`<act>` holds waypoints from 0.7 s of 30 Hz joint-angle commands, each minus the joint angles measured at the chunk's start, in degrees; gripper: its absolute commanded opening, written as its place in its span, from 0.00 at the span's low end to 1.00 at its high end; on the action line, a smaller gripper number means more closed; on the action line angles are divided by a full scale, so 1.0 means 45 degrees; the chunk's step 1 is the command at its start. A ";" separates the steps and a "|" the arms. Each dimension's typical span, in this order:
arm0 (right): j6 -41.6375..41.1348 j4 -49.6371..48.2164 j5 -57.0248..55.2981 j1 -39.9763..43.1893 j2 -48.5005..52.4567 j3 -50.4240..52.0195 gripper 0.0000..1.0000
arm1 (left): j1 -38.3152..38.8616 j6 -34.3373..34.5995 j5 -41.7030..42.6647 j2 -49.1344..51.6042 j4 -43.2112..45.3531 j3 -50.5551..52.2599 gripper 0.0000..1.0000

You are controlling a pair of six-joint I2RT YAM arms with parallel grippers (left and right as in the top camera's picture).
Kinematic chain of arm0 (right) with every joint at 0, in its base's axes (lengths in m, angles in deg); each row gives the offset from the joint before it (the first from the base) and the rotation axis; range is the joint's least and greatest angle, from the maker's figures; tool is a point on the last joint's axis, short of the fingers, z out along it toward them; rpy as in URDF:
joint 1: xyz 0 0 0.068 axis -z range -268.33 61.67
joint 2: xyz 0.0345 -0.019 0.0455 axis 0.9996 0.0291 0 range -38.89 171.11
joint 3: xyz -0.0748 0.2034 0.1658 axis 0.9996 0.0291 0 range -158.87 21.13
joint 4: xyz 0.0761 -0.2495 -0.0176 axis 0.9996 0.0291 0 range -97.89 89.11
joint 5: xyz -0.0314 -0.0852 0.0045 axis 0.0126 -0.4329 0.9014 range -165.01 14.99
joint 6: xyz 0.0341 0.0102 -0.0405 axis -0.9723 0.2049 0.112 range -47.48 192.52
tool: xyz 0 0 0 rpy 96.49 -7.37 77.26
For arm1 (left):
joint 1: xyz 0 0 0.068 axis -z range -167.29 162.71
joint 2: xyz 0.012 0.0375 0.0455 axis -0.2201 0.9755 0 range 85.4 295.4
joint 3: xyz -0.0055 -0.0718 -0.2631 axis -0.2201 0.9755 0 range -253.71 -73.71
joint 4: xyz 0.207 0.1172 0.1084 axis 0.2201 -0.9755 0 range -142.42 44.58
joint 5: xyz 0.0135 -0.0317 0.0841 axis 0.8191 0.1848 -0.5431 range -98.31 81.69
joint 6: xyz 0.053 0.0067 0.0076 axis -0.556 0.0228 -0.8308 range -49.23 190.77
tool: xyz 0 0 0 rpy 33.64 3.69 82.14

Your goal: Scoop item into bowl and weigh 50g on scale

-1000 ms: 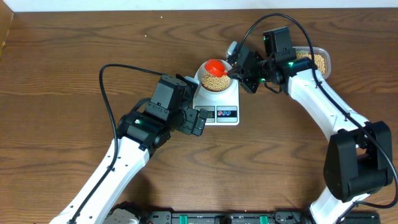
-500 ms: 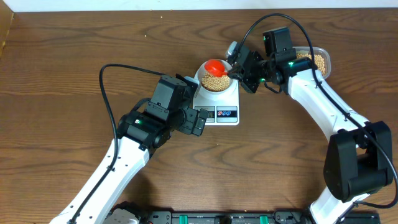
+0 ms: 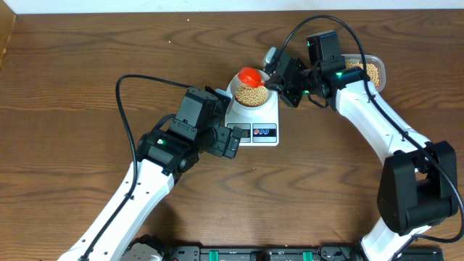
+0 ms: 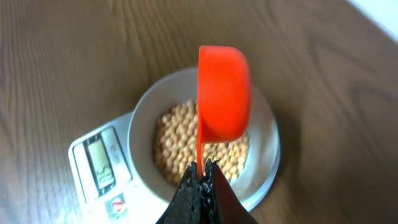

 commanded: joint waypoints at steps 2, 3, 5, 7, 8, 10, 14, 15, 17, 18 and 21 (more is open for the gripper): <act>-0.0447 -0.0942 0.1103 0.0452 -0.0311 0.0029 0.01 | -0.0044 -0.0223 0.0112 -0.0146 -0.0034 0.0087 0.98; -0.0573 -0.1185 0.1088 0.0656 -0.0476 0.0029 0.01 | -0.0044 -0.0223 0.0112 -0.0146 -0.0039 0.0087 0.98; -0.0578 -0.1413 0.1078 0.1107 -0.0845 0.0029 0.01 | -0.0044 -0.0223 0.0112 -0.0146 -0.0034 0.0087 0.98; -0.0850 -0.1549 0.1073 0.1632 -0.1166 0.0029 0.01 | -0.0044 -0.0223 0.0112 -0.0146 -0.0039 0.0087 0.98; -0.1059 -0.1574 0.1073 0.1928 -0.1326 0.0029 0.01 | -0.0044 -0.0223 0.0112 -0.0146 -0.0034 0.0087 0.98; -0.1428 -0.1583 0.1073 0.2448 -0.1574 0.0029 0.01 | -0.0044 -0.0223 0.0117 -0.0146 -0.0039 0.0087 0.98; -0.2293 -0.1593 0.1078 0.3517 -0.1972 0.0029 0.01 | -0.0044 -0.0223 0.0112 -0.0146 -0.0039 0.0087 0.98; -0.2492 -0.1603 0.1073 0.3730 -0.2025 0.0029 0.01 | -0.0044 -0.0223 0.0112 -0.0146 -0.0039 0.0087 0.98; -0.3026 -0.1685 0.1073 0.4143 -0.2089 0.0029 0.01 | -0.0044 -0.0223 0.0112 -0.0146 -0.0039 0.0087 0.98; -0.3356 -0.1744 0.1073 0.4342 -0.2089 0.0029 0.01 | -0.0044 -0.0223 0.0112 -0.0146 -0.0034 0.0087 0.98; -0.4061 -0.1783 0.1073 0.4867 -0.2089 0.0029 0.01 | -0.0044 -0.0223 0.0112 -0.0146 -0.0034 0.0087 0.98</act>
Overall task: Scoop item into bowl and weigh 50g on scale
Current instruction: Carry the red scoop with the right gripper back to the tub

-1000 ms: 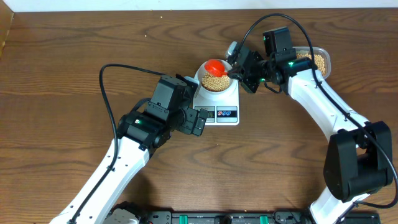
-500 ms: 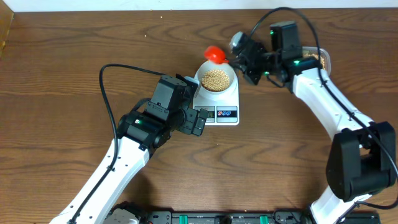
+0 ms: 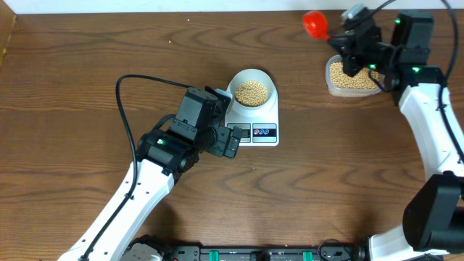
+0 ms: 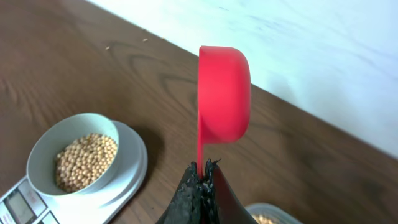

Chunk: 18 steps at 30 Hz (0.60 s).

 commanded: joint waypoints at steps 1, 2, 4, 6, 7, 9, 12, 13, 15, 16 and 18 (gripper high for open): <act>-0.1515 -0.0049 0.0277 0.0554 -0.0214 0.0024 0.01 | -0.0044 -0.0223 0.0112 -0.0146 -0.0034 0.0087 0.98; -0.1792 -0.0044 0.0277 0.0699 -0.0214 0.0029 0.01 | -0.0044 -0.0223 0.0112 -0.0146 -0.0034 0.0087 0.98; -0.2414 -0.0039 0.0277 0.1039 -0.0214 0.0024 0.01 | -0.0044 -0.0223 0.0112 -0.0146 -0.0039 0.0087 0.98; -0.2934 -0.0044 0.0282 0.1316 -0.0214 0.0024 0.01 | -0.0044 -0.0223 0.0112 -0.0146 -0.0039 0.0087 0.98; -0.3196 -0.0039 0.0277 0.1457 -0.0214 0.0024 0.01 | -0.0044 -0.0223 0.0112 -0.0146 -0.0034 0.0087 0.98; -0.3599 -0.0034 0.0277 0.1685 -0.0214 0.0024 0.01 | -0.0044 -0.0223 0.0112 -0.0146 -0.0039 0.0087 0.98; -0.3988 -0.0005 0.0267 0.1987 -0.0214 0.0029 0.01 | -0.0044 -0.0223 0.0112 -0.0146 -0.0034 0.0087 0.98; -0.4109 0.0034 0.0204 0.2084 -0.0214 0.0029 0.01 | -0.0044 -0.0223 0.0112 -0.0146 -0.0034 0.0087 0.98; -0.4313 0.0146 0.0024 0.2229 -0.0214 0.0029 0.01 | -0.0044 -0.0223 0.0112 -0.0146 -0.0034 0.0087 0.98; -0.4483 0.0257 -0.0209 0.2302 -0.0214 0.0029 0.01 | -0.0044 -0.0223 0.0112 -0.0146 -0.0039 0.0087 0.98; -0.4731 0.0495 -0.0685 0.2424 -0.0214 0.0029 0.01 | -0.0044 -0.0223 0.0112 -0.0146 -0.0034 0.0087 0.98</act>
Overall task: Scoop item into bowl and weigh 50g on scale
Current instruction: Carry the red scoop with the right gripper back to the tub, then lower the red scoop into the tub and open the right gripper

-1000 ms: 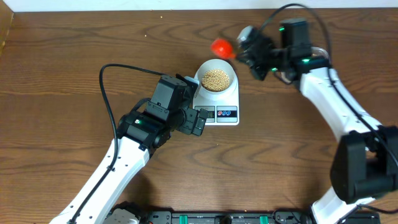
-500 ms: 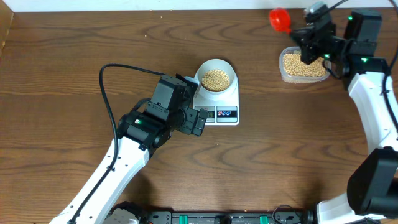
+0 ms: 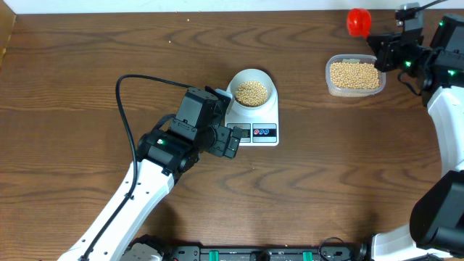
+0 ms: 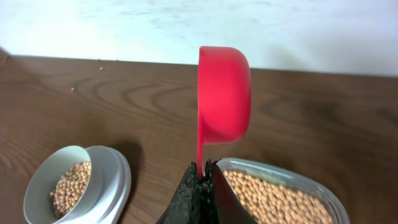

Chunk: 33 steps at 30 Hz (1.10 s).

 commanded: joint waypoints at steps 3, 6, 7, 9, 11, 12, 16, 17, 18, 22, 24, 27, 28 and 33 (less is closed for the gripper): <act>-0.1229 0.0573 -0.1175 0.0316 -0.0214 0.0029 0.01 | -0.0044 -0.0223 0.0112 -0.0146 -0.0034 0.0087 0.98; -0.1724 0.0821 -0.1715 0.0355 -0.0214 0.0029 0.01 | -0.0044 -0.0223 0.0112 -0.0146 -0.0034 0.0087 0.98; -0.1909 0.0903 -0.1933 0.0374 -0.0214 0.0029 0.01 | -0.0044 -0.0223 0.0112 -0.0146 -0.0039 0.0087 0.98; -0.2404 0.1073 -0.2346 0.0384 -0.0209 0.0029 0.01 | -0.0044 -0.0223 0.0112 -0.0146 -0.0034 0.0087 0.98; -0.3138 0.1234 -0.2681 0.0384 -0.0204 0.0034 0.01 | -0.0044 -0.0223 0.0112 -0.0146 -0.0039 0.0087 0.98; -0.3337 0.1258 -0.2749 0.0384 -0.0204 0.0039 0.01 | -0.0044 -0.0223 0.0112 -0.0146 -0.0034 0.0087 0.98; -0.4745 0.1273 -0.2914 0.0374 -0.0189 0.0107 0.01 | -0.0044 -0.0223 0.0112 -0.0146 -0.0034 0.0087 0.98; -0.5056 0.1277 -0.2914 0.0369 -0.0189 0.0155 0.01 | -0.0044 -0.0223 0.0117 -0.0146 -0.0039 0.0087 0.98; -0.5246 0.1321 -0.2924 0.0374 -0.0189 0.0204 0.01 | -0.0044 -0.0223 0.0112 -0.0146 -0.0034 0.0087 0.98; -0.5897 0.1350 -0.3084 0.0374 -0.0189 0.0656 0.01 | -0.0044 -0.0223 0.0112 -0.0146 -0.0039 0.0087 0.98; -0.5974 0.1311 -0.3473 0.0374 -0.0189 0.0928 0.01 | -0.0044 -0.0223 0.0112 -0.0146 -0.0034 0.0087 0.98; -0.6115 0.0947 -0.3614 0.0379 -0.0189 0.1345 0.01 | -0.0044 -0.0223 0.0112 -0.0146 -0.0039 0.0087 0.98; -0.6295 0.0826 -0.3609 0.0374 -0.0189 0.1452 0.01 | -0.0044 -0.0223 0.0112 -0.0146 -0.0034 0.0087 0.98; -0.6674 0.0845 -0.3565 0.0374 -0.0189 0.1894 0.01 | -0.0044 -0.0223 0.0112 -0.0146 -0.0039 0.0087 0.98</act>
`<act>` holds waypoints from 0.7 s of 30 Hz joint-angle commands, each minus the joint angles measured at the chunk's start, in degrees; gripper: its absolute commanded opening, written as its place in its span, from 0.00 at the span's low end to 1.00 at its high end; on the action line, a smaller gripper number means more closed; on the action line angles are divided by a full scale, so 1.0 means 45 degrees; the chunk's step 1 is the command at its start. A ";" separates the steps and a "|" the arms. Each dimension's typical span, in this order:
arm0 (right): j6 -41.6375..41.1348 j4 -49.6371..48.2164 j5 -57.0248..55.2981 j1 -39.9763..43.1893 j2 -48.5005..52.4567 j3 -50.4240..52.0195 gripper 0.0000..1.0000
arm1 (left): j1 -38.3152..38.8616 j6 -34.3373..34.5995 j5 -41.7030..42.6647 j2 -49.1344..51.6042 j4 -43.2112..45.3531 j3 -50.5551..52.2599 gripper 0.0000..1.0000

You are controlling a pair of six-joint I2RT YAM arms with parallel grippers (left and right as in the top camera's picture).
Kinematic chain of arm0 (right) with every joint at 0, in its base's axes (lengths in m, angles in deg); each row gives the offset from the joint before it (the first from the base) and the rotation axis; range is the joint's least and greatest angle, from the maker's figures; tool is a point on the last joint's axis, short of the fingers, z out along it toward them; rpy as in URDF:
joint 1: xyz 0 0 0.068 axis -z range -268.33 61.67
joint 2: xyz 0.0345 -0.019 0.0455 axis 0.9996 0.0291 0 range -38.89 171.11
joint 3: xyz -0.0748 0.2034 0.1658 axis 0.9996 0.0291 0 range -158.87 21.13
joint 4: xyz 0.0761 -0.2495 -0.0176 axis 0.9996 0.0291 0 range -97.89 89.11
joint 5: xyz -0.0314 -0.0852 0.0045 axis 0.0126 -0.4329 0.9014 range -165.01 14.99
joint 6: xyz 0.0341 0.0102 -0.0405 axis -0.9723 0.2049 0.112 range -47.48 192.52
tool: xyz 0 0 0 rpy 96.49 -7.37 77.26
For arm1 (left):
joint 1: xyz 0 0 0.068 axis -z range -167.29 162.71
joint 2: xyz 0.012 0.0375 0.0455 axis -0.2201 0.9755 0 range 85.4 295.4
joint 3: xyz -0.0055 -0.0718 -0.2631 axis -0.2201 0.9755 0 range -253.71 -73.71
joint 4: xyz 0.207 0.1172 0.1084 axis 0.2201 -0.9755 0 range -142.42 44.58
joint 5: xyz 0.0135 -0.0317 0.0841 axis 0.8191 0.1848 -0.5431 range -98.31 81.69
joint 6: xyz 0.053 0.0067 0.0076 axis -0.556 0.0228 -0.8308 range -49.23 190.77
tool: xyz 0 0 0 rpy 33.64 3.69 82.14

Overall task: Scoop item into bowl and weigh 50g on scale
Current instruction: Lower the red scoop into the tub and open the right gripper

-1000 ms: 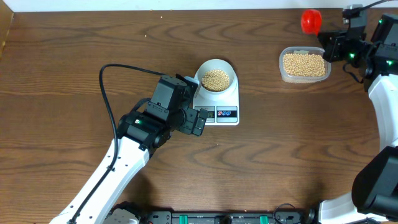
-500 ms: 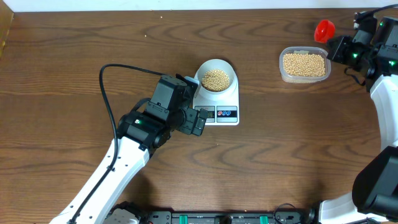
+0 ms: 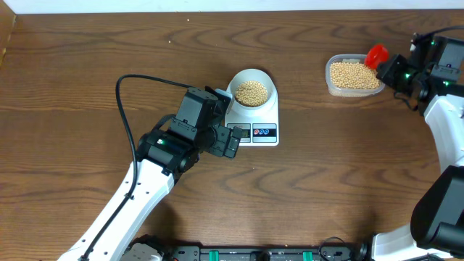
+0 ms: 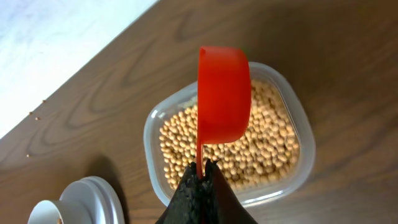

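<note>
My right gripper is shut on the thin handle of a red scoop, which hangs on edge over the clear tub of soybeans. From overhead the scoop sits at the right rim of that tub, with the right gripper beside it. A white bowl partly filled with soybeans stands on the white scale at mid-table. My left gripper rests at the scale's front left corner; whether it is open or shut is unclear.
The table's far edge meets a white wall just behind the tub. A black cable loops from the left arm over the table. The bowl's rim shows low on the left in the right wrist view.
My right gripper has come down and toward the tub's right side, so the scoop, which was high beyond the tub's far edge, now hangs right over the beans. The left arm is unmoved.
The scoop was tipped over the bowl on the scale. Then it was carried away to the right, near the tub's far left corner, then past the tub's far edge. Now it hangs over the beans in the tub. The left arm stayed by the scale throughout.
</note>
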 commanded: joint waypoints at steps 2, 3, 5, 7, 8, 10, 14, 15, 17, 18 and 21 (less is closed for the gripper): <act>-0.0743 0.0039 -0.0136 0.0092 -0.0189 0.0418 0.01 | -0.0044 -0.0223 0.0112 -0.0146 -0.0039 0.0087 0.98; -0.0821 0.0049 -0.0136 0.0092 -0.0189 0.0495 0.02 | -0.0044 -0.0223 0.0117 -0.0146 -0.0034 0.0087 0.98; -0.0937 0.0053 -0.0092 0.0087 -0.0189 0.0695 0.06 | -0.0044 -0.0223 0.0112 -0.0146 -0.0034 0.0087 0.98; -0.1112 0.0063 -0.0044 0.0092 -0.0189 0.0874 0.11 | -0.0044 -0.0223 0.0112 -0.0146 -0.0034 0.0087 0.98; -0.1112 0.0058 0.0160 0.0092 -0.0189 0.0981 0.17 | -0.0044 -0.0223 0.0112 -0.0146 -0.0039 0.0087 0.98; -0.1112 0.0087 0.0355 0.0092 -0.0189 0.1044 0.27 | -0.0044 -0.0223 0.0117 -0.0146 -0.0039 0.0087 0.98; -0.1107 0.0670 0.0525 0.0102 -0.0189 0.1044 0.54 | -0.0044 -0.0223 0.0112 -0.0146 -0.0039 0.0087 0.98; -0.1103 0.0816 0.0520 0.0107 -0.0189 0.1044 0.60 | -0.0044 -0.0223 0.0112 -0.0146 -0.0034 0.0087 0.97; -0.1103 0.1093 0.0520 0.0121 -0.0189 0.1044 0.69 | -0.0044 -0.0223 0.0112 -0.0146 -0.0039 0.0087 0.98; -0.1103 0.1214 0.0520 0.0136 -0.0194 0.1044 0.71 | -0.0044 -0.0223 0.0112 -0.0146 -0.0039 0.0087 0.98; -0.1098 0.1700 0.0525 0.0282 -0.0253 0.1044 0.82 | -0.0044 -0.0223 0.0112 -0.0146 -0.0039 0.0087 0.98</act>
